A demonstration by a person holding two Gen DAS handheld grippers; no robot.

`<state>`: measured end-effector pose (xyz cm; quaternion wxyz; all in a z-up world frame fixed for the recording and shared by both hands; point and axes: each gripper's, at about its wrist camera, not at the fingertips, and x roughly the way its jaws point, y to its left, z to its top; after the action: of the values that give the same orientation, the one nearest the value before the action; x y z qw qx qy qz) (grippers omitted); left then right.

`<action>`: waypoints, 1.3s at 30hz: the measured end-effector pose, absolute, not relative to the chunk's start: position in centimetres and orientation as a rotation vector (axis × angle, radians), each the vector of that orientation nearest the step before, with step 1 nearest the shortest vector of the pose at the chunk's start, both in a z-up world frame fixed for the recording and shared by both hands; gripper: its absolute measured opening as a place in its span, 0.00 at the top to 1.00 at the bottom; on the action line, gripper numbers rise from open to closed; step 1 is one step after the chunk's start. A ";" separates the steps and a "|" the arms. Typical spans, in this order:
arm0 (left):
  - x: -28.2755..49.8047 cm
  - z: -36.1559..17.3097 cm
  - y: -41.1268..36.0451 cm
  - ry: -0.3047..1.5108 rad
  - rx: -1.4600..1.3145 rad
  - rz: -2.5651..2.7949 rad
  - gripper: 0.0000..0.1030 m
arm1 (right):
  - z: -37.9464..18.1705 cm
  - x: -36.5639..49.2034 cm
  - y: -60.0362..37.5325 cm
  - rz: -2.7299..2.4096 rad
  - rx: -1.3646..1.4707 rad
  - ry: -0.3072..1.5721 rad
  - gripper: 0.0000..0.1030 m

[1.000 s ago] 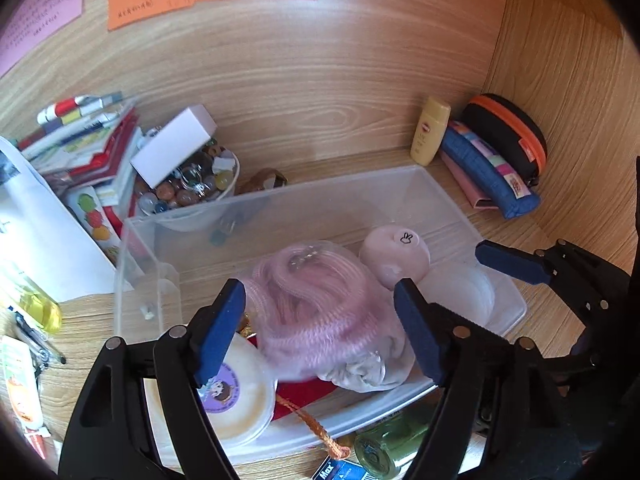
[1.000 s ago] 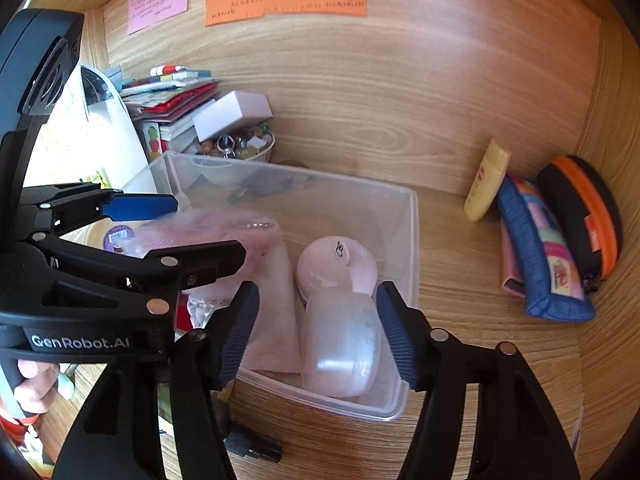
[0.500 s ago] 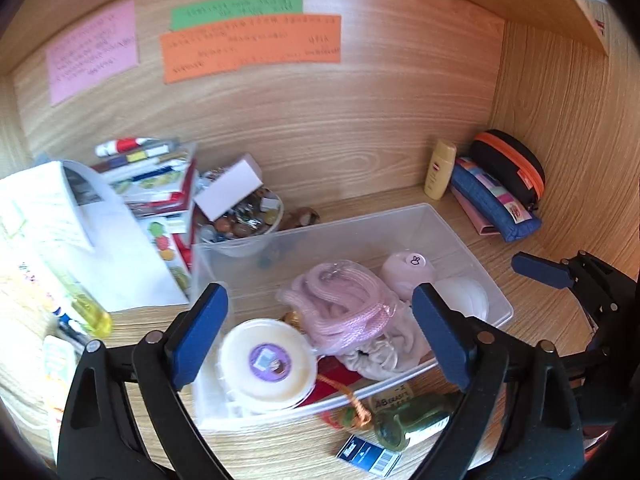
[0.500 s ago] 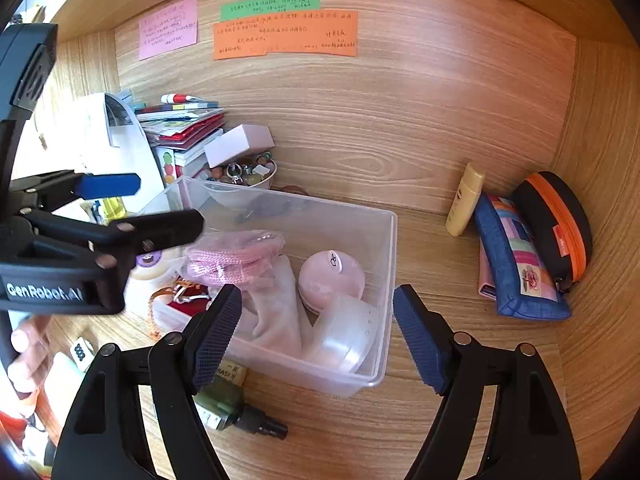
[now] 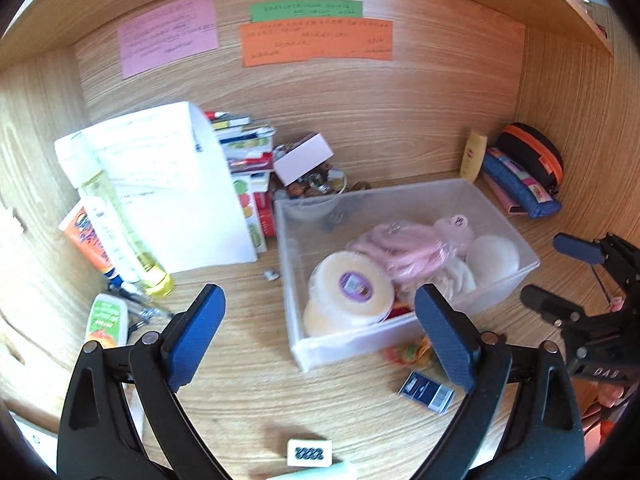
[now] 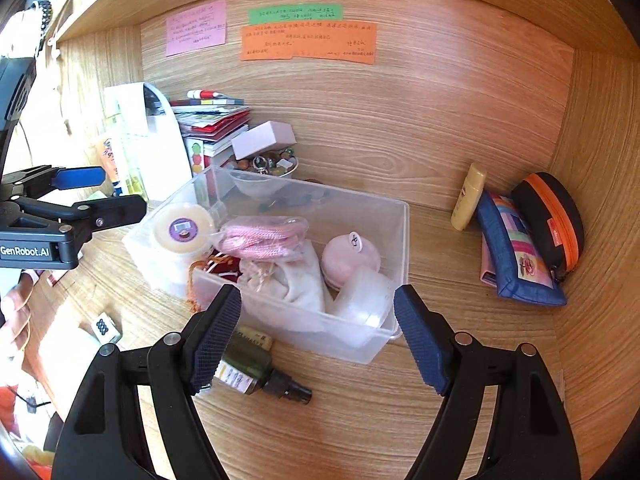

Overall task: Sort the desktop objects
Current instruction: 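Grasp the small white patterned box with the left tool while the right tool grasps the green spray bottle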

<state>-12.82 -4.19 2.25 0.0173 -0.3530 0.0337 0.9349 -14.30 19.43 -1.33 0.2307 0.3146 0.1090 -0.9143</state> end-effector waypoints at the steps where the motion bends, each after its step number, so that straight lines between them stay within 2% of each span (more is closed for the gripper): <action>1: -12.5 2.0 -4.5 0.110 -1.107 2.905 0.06 | -1.4 -14.1 19.3 -2.512 0.866 0.306 0.26; 17: -8.4 -4.4 -8.2 0.064 -1.364 2.820 0.06 | -5.1 -12.0 17.3 -2.428 0.964 0.329 0.25; 28: -6.2 -7.1 -8.0 0.059 -1.399 2.769 0.07 | -8.5 -12.9 14.9 -2.359 1.074 0.334 0.25; 30: -6.0 -7.4 -7.9 0.091 -1.398 2.784 0.13 | -9.0 -13.0 14.6 -2.357 1.084 0.341 0.25; 31: -6.0 -7.5 -7.8 0.101 -1.403 2.782 0.19 | -9.1 -13.0 14.4 -2.361 1.084 0.347 0.25; 33: -6.2 -7.6 -8.0 0.079 -1.400 2.774 0.21 | -9.4 -13.1 14.1 -2.362 1.086 0.358 0.25; 39: -6.5 -8.6 -7.8 0.052 -1.414 2.747 0.38 | -9.9 -13.1 13.5 -2.373 1.083 0.387 0.28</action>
<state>-6.49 -7.82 -8.61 0.0257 -0.4574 0.0168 0.8887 -13.13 13.53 -9.87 0.2494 0.3976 0.1422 -0.8715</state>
